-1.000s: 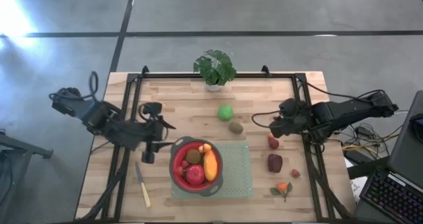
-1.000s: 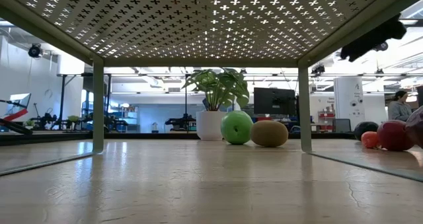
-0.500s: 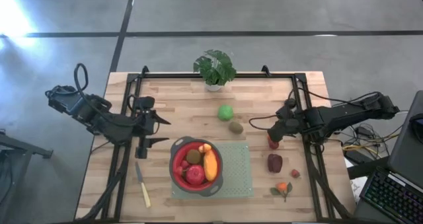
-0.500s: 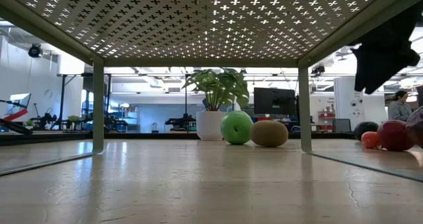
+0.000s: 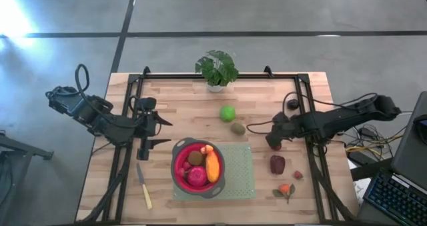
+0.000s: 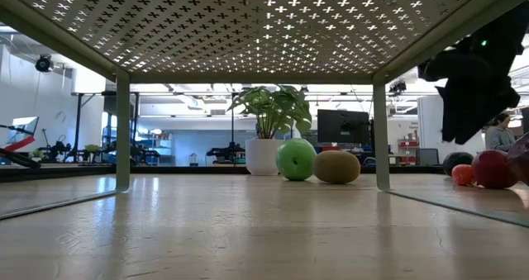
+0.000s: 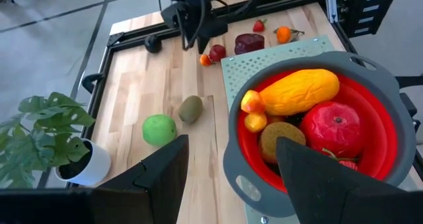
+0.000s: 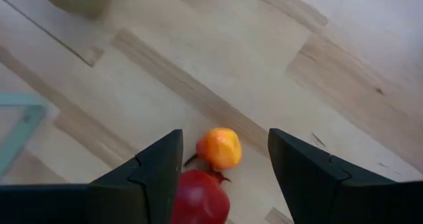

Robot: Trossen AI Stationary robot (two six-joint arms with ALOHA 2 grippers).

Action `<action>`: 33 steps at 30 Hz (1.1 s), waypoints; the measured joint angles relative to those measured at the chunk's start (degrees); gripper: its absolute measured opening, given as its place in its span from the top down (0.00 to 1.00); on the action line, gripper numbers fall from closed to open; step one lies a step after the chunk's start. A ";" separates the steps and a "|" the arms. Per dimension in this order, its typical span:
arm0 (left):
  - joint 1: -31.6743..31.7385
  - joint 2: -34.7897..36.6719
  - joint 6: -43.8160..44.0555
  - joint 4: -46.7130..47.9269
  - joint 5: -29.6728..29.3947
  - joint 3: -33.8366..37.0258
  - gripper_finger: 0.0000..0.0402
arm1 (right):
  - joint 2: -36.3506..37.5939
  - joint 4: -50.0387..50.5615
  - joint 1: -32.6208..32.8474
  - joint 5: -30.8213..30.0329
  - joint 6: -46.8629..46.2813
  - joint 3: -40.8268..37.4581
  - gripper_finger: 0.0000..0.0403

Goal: Pick & Place Fruit
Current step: Put the pear into the red strainer

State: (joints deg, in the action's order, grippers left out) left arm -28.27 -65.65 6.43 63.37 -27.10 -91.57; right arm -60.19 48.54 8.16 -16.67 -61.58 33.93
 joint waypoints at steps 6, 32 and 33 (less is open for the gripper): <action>0.00 0.00 -0.01 0.00 0.01 0.00 0.42 | -6.36 -0.14 0.02 0.60 -1.17 0.47 0.42; 0.02 0.00 0.50 0.07 0.01 0.00 0.42 | -19.96 -6.36 -1.57 5.69 3.41 0.75 0.54; 0.02 0.00 0.80 0.07 0.00 0.00 0.42 | -19.79 -6.49 -1.66 5.85 3.54 0.70 0.57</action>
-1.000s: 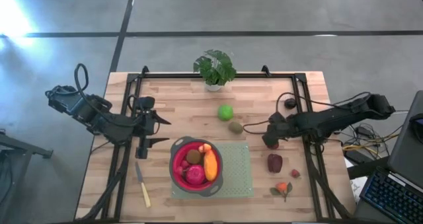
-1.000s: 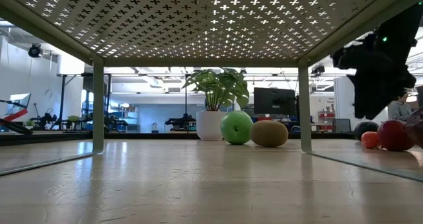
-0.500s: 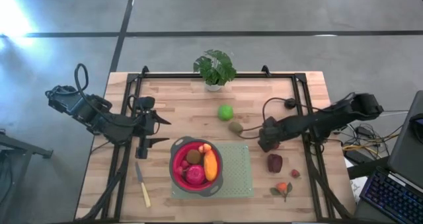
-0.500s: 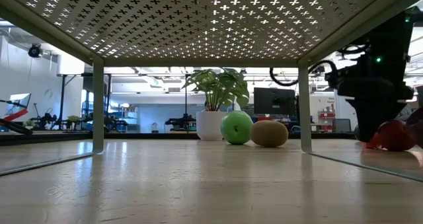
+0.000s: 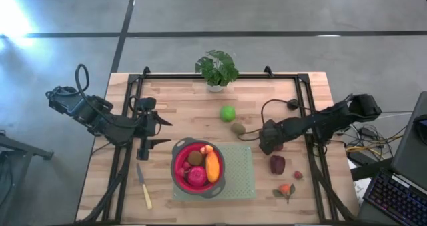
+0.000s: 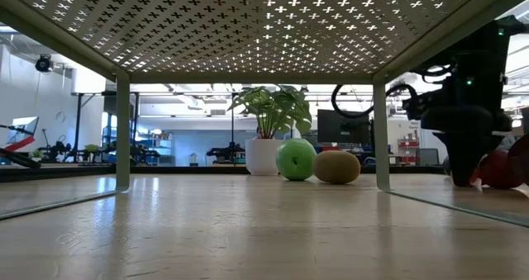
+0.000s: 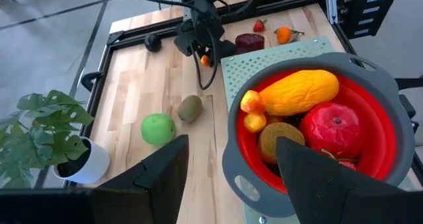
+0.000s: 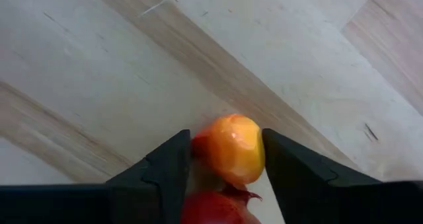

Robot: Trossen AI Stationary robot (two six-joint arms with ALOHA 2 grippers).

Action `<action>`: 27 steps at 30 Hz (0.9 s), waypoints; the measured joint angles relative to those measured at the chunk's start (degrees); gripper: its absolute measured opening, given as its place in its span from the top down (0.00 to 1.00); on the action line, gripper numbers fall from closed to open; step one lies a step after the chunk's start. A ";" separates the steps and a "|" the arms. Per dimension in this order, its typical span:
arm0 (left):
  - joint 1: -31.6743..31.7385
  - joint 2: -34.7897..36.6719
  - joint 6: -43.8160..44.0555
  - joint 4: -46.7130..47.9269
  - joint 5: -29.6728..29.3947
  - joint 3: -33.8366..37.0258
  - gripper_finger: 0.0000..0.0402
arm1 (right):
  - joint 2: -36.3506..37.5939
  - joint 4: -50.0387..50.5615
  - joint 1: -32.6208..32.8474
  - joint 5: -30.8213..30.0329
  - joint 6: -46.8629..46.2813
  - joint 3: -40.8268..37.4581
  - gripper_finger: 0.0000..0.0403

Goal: Pick & Place Fruit
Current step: Put the pear into the red strainer

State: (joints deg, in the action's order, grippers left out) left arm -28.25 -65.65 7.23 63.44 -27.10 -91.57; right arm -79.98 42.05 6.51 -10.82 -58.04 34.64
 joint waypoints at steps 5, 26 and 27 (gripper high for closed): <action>-0.04 0.00 1.60 0.00 0.01 0.02 0.42 | 2.19 0.23 -0.30 -1.13 1.56 -0.29 0.68; -0.02 -0.04 2.08 -0.06 0.01 0.83 0.42 | 19.72 -2.38 -0.52 -4.38 9.00 -0.18 0.74; -0.02 -0.04 1.99 0.05 0.01 1.04 0.42 | 20.88 -3.68 -0.51 -4.36 9.50 -0.18 0.74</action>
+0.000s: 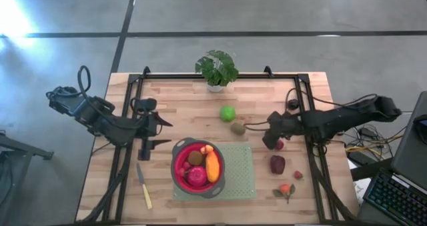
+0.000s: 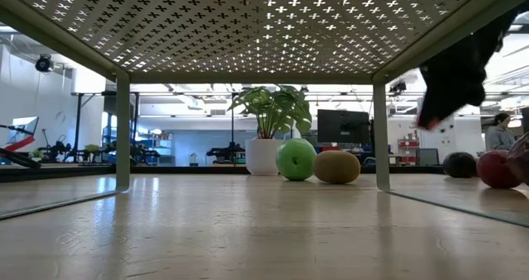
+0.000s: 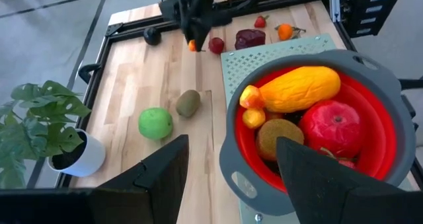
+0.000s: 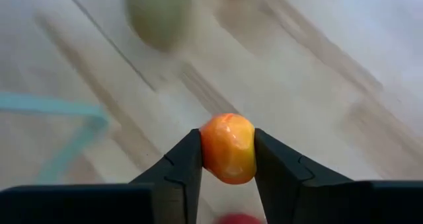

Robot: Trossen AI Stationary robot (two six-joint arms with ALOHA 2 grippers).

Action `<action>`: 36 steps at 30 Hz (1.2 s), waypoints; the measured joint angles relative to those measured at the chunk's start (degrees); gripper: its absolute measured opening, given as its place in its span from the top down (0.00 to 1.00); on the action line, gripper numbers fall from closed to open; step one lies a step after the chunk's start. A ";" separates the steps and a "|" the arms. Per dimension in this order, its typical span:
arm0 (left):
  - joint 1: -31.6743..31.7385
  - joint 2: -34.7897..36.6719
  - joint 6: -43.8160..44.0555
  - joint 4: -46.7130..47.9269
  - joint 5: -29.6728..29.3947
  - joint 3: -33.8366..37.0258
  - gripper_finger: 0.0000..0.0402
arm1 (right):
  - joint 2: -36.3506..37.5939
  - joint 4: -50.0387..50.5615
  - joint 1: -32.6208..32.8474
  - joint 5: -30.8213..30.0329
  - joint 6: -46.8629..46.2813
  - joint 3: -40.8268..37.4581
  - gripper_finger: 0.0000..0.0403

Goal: Pick & Place Fruit
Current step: Put the pear into the red strainer

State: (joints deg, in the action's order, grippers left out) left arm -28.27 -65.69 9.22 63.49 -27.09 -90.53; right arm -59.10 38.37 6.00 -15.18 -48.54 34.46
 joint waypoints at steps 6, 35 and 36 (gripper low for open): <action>0.04 -0.04 -1.01 -0.47 -1.12 1.99 0.42 | 5.51 -10.82 -0.02 0.05 7.56 0.02 0.73; 0.00 -17.71 -59.17 -48.64 -22.15 8.66 0.42 | 7.88 -58.13 11.60 12.38 30.41 0.02 0.74; 0.00 -19.02 -60.83 -49.97 -23.23 8.30 0.42 | 7.88 -58.77 12.02 12.38 31.11 0.03 0.74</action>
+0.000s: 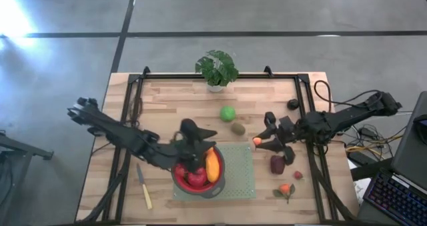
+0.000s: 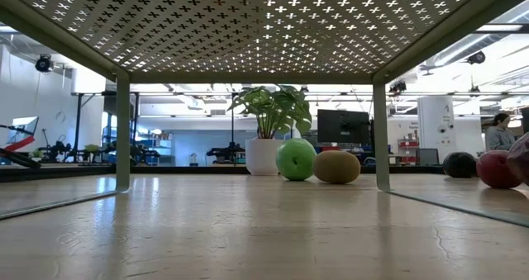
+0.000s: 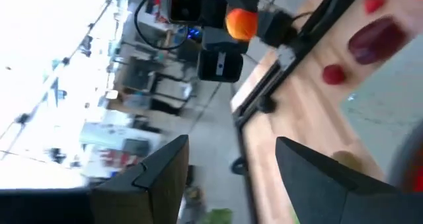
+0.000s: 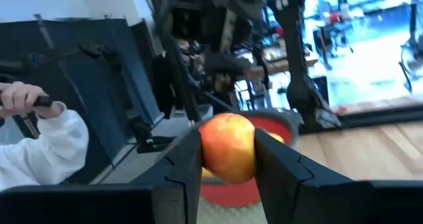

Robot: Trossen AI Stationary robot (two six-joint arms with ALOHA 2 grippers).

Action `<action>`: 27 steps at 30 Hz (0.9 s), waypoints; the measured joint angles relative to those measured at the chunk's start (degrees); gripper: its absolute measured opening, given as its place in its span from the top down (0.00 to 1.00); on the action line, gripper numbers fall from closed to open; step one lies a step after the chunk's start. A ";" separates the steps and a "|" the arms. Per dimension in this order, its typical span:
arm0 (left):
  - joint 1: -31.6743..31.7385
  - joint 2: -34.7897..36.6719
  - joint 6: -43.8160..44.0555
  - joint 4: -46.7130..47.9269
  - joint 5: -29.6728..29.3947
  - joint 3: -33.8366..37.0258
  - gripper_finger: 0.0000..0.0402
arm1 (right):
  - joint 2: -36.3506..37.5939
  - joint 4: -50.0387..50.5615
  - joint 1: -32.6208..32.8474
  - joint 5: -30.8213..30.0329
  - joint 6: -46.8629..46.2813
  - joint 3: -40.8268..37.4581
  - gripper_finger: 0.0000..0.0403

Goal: Pick & Place Fruit
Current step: Put the pear into the red strainer

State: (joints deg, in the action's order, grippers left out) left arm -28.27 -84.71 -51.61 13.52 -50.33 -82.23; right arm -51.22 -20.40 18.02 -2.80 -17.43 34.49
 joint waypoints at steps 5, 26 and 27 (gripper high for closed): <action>0.04 -6.02 -7.62 -7.45 -1.16 -1.69 0.42 | -0.87 -2.95 1.64 -0.16 3.35 -0.01 0.72; -0.37 -11.43 -17.99 -18.21 -2.71 -2.04 0.42 | -18.11 -26.28 2.34 -0.18 13.24 0.91 0.74; -0.37 -11.43 -17.98 -18.21 -2.34 -2.04 0.42 | -18.58 -26.26 2.34 -0.19 13.49 1.33 0.74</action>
State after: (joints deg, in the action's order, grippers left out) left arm -28.64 -96.14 -69.59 -4.69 -52.67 -84.27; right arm -69.80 -46.65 20.36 -2.99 -3.93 35.82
